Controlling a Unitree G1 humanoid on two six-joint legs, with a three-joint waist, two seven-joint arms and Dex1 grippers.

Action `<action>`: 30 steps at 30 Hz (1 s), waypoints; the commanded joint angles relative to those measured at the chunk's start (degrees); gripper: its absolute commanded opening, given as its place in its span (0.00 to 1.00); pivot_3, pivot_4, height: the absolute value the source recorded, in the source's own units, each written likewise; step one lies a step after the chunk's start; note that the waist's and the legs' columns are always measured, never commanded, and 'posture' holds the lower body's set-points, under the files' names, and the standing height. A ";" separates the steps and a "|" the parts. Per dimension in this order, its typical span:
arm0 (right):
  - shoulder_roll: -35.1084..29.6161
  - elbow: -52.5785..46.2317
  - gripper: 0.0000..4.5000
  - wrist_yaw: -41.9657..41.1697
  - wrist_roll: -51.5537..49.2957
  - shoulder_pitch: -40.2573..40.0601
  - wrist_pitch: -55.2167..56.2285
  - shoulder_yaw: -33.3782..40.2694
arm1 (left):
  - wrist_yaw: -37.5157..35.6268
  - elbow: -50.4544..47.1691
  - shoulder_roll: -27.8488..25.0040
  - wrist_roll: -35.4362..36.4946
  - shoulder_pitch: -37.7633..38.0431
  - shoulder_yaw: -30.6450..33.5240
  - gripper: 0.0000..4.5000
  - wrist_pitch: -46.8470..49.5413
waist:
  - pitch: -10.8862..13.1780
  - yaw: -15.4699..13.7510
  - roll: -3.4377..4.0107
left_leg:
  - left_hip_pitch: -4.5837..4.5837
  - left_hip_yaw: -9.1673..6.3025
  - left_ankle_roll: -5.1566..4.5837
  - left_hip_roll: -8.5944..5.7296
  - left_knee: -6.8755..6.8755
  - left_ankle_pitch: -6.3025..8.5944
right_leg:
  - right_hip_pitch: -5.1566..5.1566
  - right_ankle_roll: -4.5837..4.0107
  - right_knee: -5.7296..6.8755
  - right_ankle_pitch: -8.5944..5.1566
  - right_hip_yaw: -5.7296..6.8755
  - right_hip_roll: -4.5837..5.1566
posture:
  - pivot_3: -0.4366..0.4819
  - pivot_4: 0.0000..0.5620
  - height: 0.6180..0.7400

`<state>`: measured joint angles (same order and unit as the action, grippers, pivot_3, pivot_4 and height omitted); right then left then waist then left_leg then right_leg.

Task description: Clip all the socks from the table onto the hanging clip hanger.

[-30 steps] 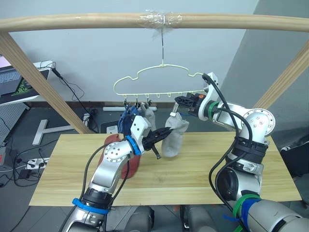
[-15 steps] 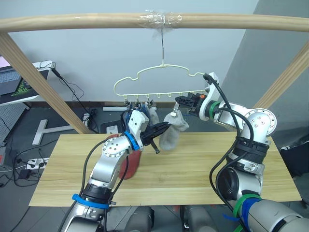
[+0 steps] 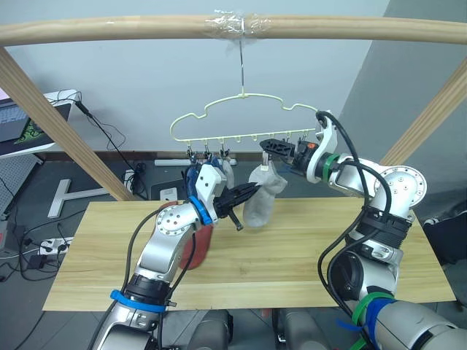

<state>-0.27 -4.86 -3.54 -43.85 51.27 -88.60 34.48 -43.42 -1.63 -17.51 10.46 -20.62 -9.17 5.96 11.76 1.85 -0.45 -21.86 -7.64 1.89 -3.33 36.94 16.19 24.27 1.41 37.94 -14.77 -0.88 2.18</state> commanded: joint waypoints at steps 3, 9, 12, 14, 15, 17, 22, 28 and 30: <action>-2.89 -6.41 0.99 -1.96 -2.69 -0.11 0.59 -0.93 | -0.49 -0.42 0.17 0.68 -1.07 -0.28 0.00 0.26 | 0.02 0.01 0.02 | -0.02 -0.01 -0.01 0.00 0.00 0.01 | 0.00 0.00 -0.01 0.00 0.02 0.00 | 0.46 0.39 1.00; -7.71 -13.46 1.00 -5.77 -2.22 -5.33 4.85 -7.61 | -1.54 0.39 0.34 2.88 -1.18 0.39 0.14 3.27 | 0.02 0.07 0.01 | -0.01 0.02 -0.02 0.00 0.01 0.01 | -0.01 0.01 -0.02 0.00 0.01 0.00 | 0.45 0.38 1.00; -14.07 -18.18 1.00 -9.27 3.87 -11.93 13.85 -18.10 | -2.25 0.33 -0.47 2.97 -0.84 0.43 0.32 3.45 | 0.03 0.15 0.00 | 0.00 0.02 -0.02 0.00 0.02 0.00 | -0.01 0.01 0.01 0.00 0.02 -0.01 | 0.44 0.38 1.00; -18.32 -20.59 1.00 -10.64 10.28 -17.44 23.04 -25.52 | -2.27 -0.33 -1.10 3.27 -0.38 0.93 0.46 4.12 | 0.03 0.17 -0.02 | 0.00 0.00 -0.02 -0.01 0.01 0.00 | -0.02 0.02 -0.02 -0.01 0.04 -0.01 | 0.44 0.38 1.00; -19.12 -20.83 1.00 -10.60 12.37 -19.21 26.68 -27.40 | -2.30 -0.71 -1.32 3.66 -0.20 1.30 0.52 4.63 | 0.05 0.17 -0.04 | 0.01 -0.01 -0.01 -0.01 0.01 0.00 | -0.05 0.04 -0.06 -0.03 0.07 -0.02 | 0.45 0.38 1.00; -19.31 -20.99 1.00 -10.35 15.49 -21.87 32.73 -29.62 | -2.07 -2.17 -2.08 4.19 0.32 2.12 0.65 5.64 | 0.13 0.23 -0.09 | 0.01 0.05 0.02 -0.02 0.03 -0.02 | -0.03 0.05 -0.04 -0.02 0.02 -0.01 | 0.45 0.38 1.00; -20.48 -19.39 1.00 -10.75 24.91 -26.77 46.33 -36.38 | -1.19 -7.80 -4.09 5.21 2.48 2.79 0.92 10.06 | 0.25 0.44 -0.17 | 0.05 0.04 0.09 0.01 0.06 -0.07 | -0.04 0.06 0.02 -0.01 0.02 -0.02 | 0.46 0.37 1.00; -15.17 -18.79 0.96 -7.37 28.35 -30.64 52.90 -37.61 | 1.21 -15.03 -5.99 8.27 3.68 5.33 0.92 18.03 | 0.31 0.06 -0.28 | 0.05 0.01 0.21 0.00 0.06 -0.13 | -0.05 0.05 0.00 -0.01 0.01 -0.02 | 0.48 0.36 1.00; -13.55 -18.88 0.88 -5.68 30.88 -31.29 54.45 -39.19 | 1.23 -16.88 -7.02 8.98 4.03 6.19 0.93 19.03 | 0.31 0.00 -0.28 | 0.05 -0.03 0.23 0.02 0.04 -0.14 | -0.04 0.05 0.02 -0.01 0.03 -0.03 | 0.49 0.36 1.00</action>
<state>-14.10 -22.02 -10.76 -15.01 19.73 -36.75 -4.12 -42.52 -15.13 -23.68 18.03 -16.74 -4.76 24.48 12.07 1.85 -0.73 -21.81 -7.67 2.12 -3.31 36.99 16.04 24.24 1.46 37.96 -14.78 -0.86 2.15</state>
